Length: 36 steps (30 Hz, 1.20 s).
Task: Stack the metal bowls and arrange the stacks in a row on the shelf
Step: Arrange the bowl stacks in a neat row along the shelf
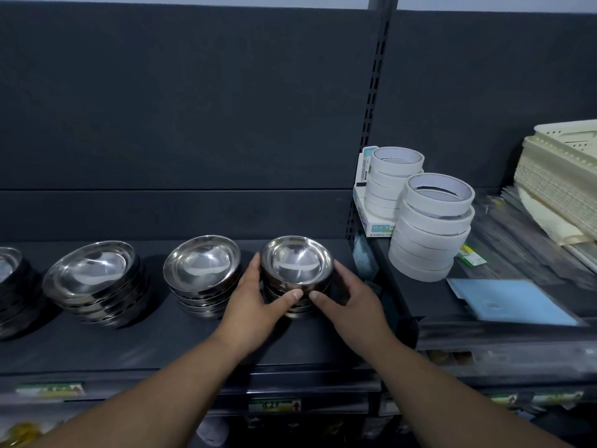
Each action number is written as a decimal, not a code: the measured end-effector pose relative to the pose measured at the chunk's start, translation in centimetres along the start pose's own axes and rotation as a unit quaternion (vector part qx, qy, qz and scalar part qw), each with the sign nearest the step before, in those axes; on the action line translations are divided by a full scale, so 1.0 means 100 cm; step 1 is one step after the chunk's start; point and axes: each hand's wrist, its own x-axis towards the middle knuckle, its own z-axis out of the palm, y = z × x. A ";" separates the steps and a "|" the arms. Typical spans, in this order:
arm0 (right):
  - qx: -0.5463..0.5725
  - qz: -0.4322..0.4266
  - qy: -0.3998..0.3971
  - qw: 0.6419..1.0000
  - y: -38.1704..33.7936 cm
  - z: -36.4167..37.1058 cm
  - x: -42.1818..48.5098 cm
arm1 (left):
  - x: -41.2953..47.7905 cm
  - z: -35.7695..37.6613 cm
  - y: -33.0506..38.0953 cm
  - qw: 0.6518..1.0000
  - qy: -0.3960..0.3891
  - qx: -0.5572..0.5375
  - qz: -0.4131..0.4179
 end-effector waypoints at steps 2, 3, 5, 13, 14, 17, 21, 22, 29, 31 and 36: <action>0.003 0.002 0.000 1.000 0.001 0.000 -0.001 | 0.000 -0.002 0.001 1.000 0.001 0.015 -0.001; 0.002 0.002 0.001 1.000 0.002 0.000 -0.001 | 0.000 -0.002 0.000 1.000 0.000 0.017 -0.003; -0.003 0.004 0.005 1.000 0.002 0.001 -0.001 | -0.001 -0.003 -0.002 1.000 0.000 0.018 -0.008; 0.016 0.008 0.016 1.000 0.001 0.002 -0.001 | -0.001 -0.004 0.005 1.000 -0.003 0.012 -0.017; 0.012 0.007 0.015 1.000 0.002 0.002 -0.002 | -0.001 -0.003 0.004 1.000 -0.005 0.015 -0.019; -0.010 0.011 0.005 1.000 0.002 0.002 -0.002 | -0.003 -0.002 0.005 0.999 -0.013 0.020 -0.024; -0.026 0.021 0.001 0.999 0.003 0.002 -0.002 | -0.005 0.000 0.007 0.999 -0.017 0.036 -0.028; -0.029 0.020 0.003 0.999 0.004 0.002 -0.002 | -0.005 0.000 0.007 0.999 -0.015 0.044 -0.027; -0.027 0.023 0.013 0.999 0.008 0.006 -0.004 | -0.006 0.001 0.010 0.997 -0.001 0.071 -0.023; -0.026 0.023 0.017 0.999 0.007 0.007 -0.005 | -0.006 0.001 0.010 0.997 0.004 0.070 -0.025; -0.017 0.023 0.021 0.999 0.008 0.010 -0.009 | -0.005 -0.001 0.011 0.998 0.004 0.063 -0.018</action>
